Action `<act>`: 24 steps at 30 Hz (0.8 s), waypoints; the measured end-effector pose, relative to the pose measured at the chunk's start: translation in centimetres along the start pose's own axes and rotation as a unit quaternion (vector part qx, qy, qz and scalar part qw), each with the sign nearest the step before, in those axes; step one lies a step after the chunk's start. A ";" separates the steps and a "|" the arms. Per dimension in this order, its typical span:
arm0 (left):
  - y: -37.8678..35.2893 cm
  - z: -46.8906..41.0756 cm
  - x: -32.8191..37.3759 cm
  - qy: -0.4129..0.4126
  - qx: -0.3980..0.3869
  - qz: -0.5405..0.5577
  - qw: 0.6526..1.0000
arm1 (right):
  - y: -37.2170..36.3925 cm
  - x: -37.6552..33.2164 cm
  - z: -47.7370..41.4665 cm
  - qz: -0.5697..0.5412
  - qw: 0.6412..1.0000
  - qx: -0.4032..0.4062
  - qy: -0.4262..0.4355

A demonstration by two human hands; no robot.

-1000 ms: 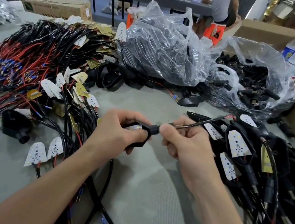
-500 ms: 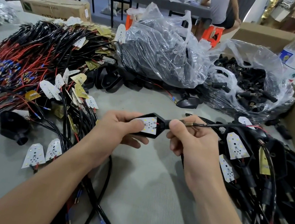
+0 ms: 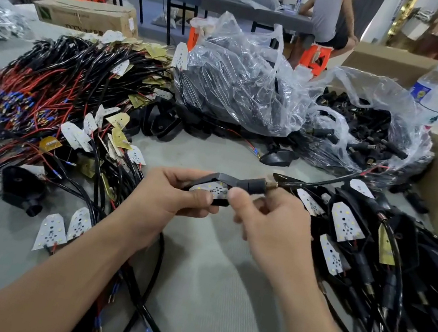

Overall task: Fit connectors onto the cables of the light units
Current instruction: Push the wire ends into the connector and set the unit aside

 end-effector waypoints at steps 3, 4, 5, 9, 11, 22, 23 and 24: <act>0.1 0.1 0.0 0.019 -0.022 0.036 0.999 | 1.6 -1.9 1.5 0.127 0.967 0.184 0.121; 0.2 0.1 0.1 0.030 -0.035 0.044 0.998 | 2.3 -2.9 2.1 0.145 0.943 0.239 0.179; 0.3 0.1 0.1 0.040 -0.048 0.050 0.997 | 2.9 -3.9 2.5 0.181 0.918 0.266 0.233; 0.4 0.0 0.8 0.093 -0.052 0.107 0.989 | 4.5 -7.2 2.9 0.369 0.889 0.145 0.231; 0.1 0.0 1.1 0.099 -0.036 0.148 0.983 | 5.5 -8.3 3.0 0.381 0.910 0.059 0.154; -7.0 -1.9 2.4 0.127 -0.116 0.086 0.981 | 14.2 -8.0 4.0 0.461 0.880 0.106 0.050; -8.4 -2.3 2.2 0.126 -0.098 0.085 0.984 | 14.9 -7.3 4.0 0.473 0.872 0.121 0.029; -9.7 -2.7 2.0 0.128 -0.081 0.093 0.984 | 15.6 -6.7 4.0 0.482 0.864 0.142 0.017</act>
Point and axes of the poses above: each hand's wrist, its own z-axis away from the middle knuckle, its own y-axis out of the back of the hand, x = y × z, the point moved 2 cm from there along -z, towards the middle knuckle, and after that the axes turned 7 degrees about -y, right-handed, at the moved point
